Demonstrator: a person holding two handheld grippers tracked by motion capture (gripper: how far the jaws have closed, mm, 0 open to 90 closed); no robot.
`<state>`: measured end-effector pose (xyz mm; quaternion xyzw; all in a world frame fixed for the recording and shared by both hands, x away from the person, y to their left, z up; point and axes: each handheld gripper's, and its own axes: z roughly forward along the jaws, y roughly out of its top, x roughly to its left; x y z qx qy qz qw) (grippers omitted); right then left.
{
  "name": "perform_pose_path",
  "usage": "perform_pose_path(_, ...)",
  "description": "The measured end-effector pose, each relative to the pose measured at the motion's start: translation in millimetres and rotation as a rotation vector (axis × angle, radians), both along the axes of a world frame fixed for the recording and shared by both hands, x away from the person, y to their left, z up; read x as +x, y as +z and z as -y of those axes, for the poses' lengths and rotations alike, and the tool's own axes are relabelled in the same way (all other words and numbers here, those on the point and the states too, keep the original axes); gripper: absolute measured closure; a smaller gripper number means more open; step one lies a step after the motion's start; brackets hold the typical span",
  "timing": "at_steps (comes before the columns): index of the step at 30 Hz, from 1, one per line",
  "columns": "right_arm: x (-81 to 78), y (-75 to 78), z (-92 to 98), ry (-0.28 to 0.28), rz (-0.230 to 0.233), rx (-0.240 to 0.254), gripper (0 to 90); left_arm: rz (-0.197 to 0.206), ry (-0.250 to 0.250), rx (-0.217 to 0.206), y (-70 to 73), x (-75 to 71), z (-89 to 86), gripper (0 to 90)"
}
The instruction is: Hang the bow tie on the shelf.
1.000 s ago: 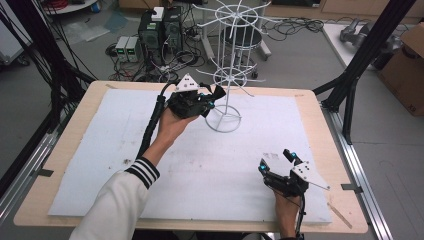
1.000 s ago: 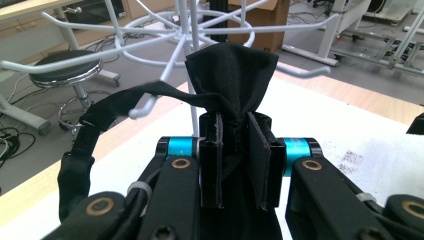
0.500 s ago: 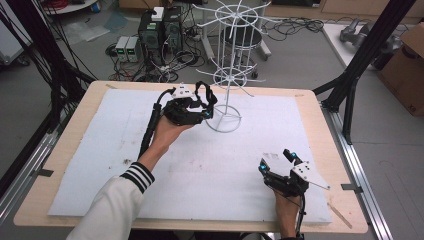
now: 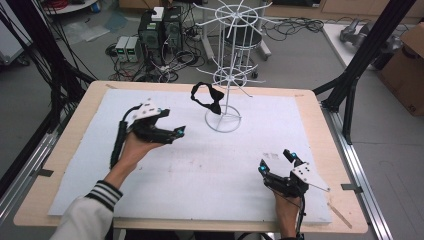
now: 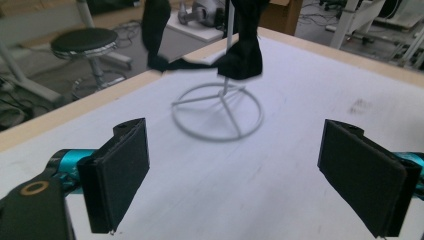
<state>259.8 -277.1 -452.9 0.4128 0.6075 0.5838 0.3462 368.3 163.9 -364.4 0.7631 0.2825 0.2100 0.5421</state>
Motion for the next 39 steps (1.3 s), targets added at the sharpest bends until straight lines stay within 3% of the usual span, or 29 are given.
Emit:
perform_pose_path(3, -0.9, -0.2, -0.9, 0.004, 0.012, -0.011, 7.8, 0.077, 0.030, -0.017, -8.9, -21.7, -33.5, 13.4)
perform_pose_path(7, -3.2, -0.8, -1.2, 0.005, 0.035, -0.015, 7.8, 0.124, 0.057, -0.050, -24.2, -48.7, -74.0, 13.1)
perform_pose_path(11, -3.5, -0.8, -1.1, 0.005, 0.036, -0.012, 7.8, 0.166, 0.122, -0.123, -45.5, -72.2, -108.6, 13.1)
perform_pose_path(15, -4.2, -1.0, -1.5, 0.007, 0.041, -0.014, 7.8, 0.191, 0.177, -0.169, -62.8, -85.5, -127.7, 13.1)
perform_pose_path(21, -4.6, -1.2, -1.5, 0.007, 0.047, -0.015, 7.8, 0.205, 0.207, -0.168, -78.3, -96.4, -138.7, 13.1)
perform_pose_path(24, -4.5, -1.2, -1.5, 0.007, 0.047, -0.014, 7.8, 0.217, 0.217, -0.189, -83.4, -99.8, -140.9, 13.1)
perform_pose_path(26, -4.6, -1.2, -1.5, 0.007, 0.047, -0.015, 7.8, 0.214, 0.226, -0.226, -87.1, -100.9, -141.6, 13.1)
perform_pose_path(39, -5.2, -1.5, -1.6, 0.009, 0.055, -0.019, 7.8, 0.250, 0.232, -0.252, -90.2, -104.4, -142.1, 13.3)
